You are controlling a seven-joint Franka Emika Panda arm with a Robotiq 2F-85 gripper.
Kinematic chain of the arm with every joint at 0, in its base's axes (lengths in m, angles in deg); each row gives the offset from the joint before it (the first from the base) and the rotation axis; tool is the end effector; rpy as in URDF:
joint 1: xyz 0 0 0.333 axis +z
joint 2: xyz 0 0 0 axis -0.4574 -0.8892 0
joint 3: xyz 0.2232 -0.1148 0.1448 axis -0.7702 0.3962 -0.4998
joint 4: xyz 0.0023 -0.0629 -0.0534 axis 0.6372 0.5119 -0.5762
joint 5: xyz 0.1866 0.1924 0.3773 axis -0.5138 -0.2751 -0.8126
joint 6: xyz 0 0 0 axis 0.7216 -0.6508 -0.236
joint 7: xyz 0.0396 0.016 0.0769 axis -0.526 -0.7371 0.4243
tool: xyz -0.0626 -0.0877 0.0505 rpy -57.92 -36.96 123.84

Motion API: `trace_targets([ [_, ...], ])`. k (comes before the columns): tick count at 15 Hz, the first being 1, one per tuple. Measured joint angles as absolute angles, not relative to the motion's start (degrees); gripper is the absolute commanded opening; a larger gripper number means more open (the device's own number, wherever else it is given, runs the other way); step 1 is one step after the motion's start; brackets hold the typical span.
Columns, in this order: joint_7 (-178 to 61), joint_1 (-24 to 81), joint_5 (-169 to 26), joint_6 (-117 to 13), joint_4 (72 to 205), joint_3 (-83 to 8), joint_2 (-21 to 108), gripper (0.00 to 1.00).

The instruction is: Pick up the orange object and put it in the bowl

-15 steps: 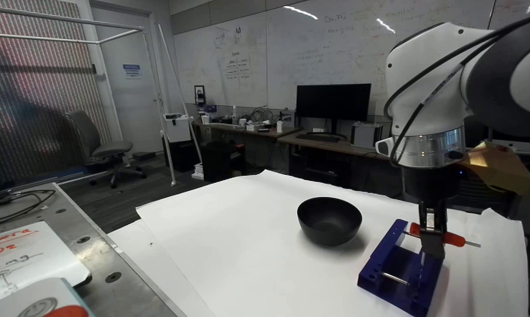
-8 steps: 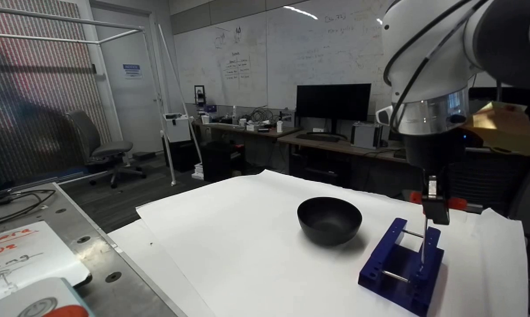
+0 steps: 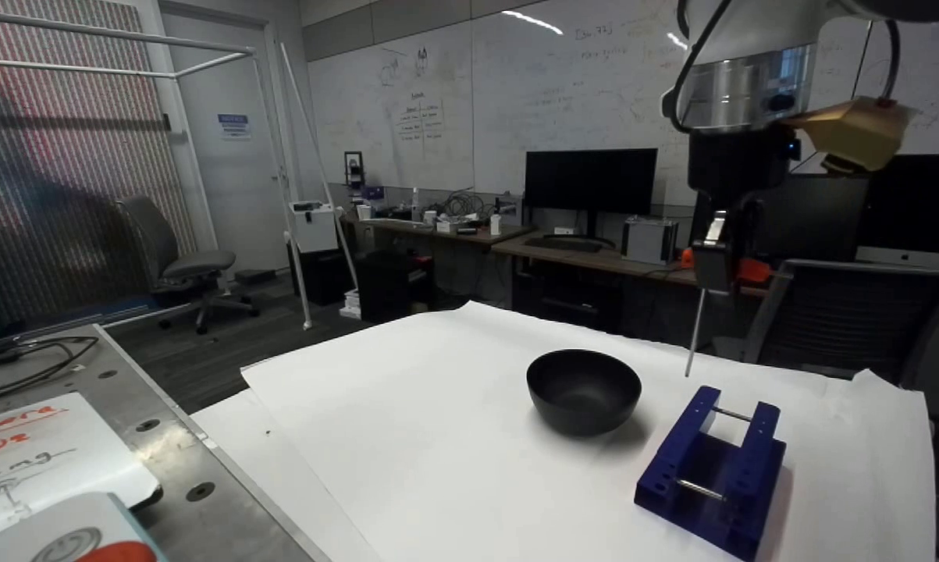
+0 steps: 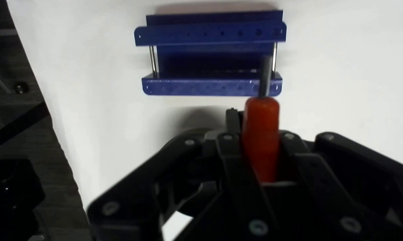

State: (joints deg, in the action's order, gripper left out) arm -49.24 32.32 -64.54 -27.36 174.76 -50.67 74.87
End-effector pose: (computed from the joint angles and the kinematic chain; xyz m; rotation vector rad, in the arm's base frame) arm 0.5236 0.1163 0.4018 2.9239 0.0838 -0.0266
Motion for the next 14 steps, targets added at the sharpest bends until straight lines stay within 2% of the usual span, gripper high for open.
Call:
trace_targets([
  [4,-47.6,30.3,-64.5,-38.4,174.6,-48.9,71.5,0.08],
  [14,-46.3,28.1,-68.8,-63.3,173.1,-43.8,52.4,0.08],
])
